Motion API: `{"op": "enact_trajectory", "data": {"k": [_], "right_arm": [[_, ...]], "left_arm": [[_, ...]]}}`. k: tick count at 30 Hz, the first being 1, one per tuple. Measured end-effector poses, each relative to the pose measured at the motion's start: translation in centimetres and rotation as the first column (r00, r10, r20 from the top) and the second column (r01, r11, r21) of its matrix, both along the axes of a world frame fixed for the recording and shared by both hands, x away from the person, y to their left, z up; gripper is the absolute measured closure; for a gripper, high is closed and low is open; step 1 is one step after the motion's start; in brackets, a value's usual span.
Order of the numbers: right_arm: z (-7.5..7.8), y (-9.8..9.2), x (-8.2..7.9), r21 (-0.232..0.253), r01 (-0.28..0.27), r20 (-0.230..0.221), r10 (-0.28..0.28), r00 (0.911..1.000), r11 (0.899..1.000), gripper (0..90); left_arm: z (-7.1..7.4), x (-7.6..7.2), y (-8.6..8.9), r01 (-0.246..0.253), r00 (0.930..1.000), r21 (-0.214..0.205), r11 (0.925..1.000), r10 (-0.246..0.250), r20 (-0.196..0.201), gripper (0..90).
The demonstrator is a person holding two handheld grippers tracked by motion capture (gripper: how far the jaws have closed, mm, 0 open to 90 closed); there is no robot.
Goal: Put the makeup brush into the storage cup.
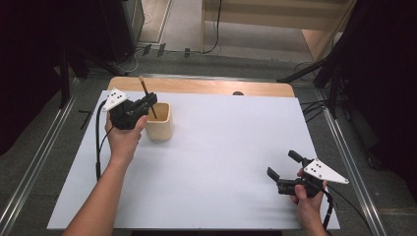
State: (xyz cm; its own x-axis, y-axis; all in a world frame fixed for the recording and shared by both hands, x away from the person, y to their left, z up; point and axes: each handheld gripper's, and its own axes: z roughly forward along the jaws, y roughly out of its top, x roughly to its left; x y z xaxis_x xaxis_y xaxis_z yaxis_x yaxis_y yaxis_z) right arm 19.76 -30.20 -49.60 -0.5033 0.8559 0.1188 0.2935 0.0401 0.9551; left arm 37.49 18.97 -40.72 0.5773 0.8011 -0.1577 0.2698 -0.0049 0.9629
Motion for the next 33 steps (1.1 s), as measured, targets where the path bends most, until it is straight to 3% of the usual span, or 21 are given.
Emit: {"op": "enact_trajectory", "data": {"k": [10,29,30,31,32,33], "right_arm": [[0.0,0.2,0.0,-0.004,-0.002,-0.004,0.002,1.0000,1.000,0.0],[-0.1,0.0,0.0,0.002,0.003,-0.004,-0.003,1.0000,1.000,0.0],[-0.1,0.0,0.0,0.002,0.002,-0.006,-0.002,1.0000,1.000,0.0],[-0.1,0.1,0.0,0.001,0.002,-0.009,-0.002,1.0000,1.000,0.0],[-0.1,0.1,0.0,0.001,0.002,-0.009,-0.002,1.0000,1.000,0.0],[-0.1,0.1,0.0,0.001,0.000,-0.009,0.000,1.0000,1.000,0.0]], "left_arm": [[-1.6,0.4,0.1,-0.018,0.9994,0.004,0.9998,0.018,-0.031,83.9],[-3.9,0.4,0.1,-0.034,0.9936,0.061,0.9976,0.040,-0.105,83.1],[-3.9,0.4,0.1,-0.035,0.9934,0.060,0.9976,0.041,-0.107,81.8],[-3.9,0.3,0.1,-0.039,0.9930,0.060,0.9974,0.045,-0.109,74.0],[-3.9,0.3,0.2,-0.042,0.9928,0.070,0.9967,0.050,-0.109,74.0],[-3.8,0.2,0.2,-0.045,0.9929,0.071,0.9964,0.052,-0.107,59.7]]}}
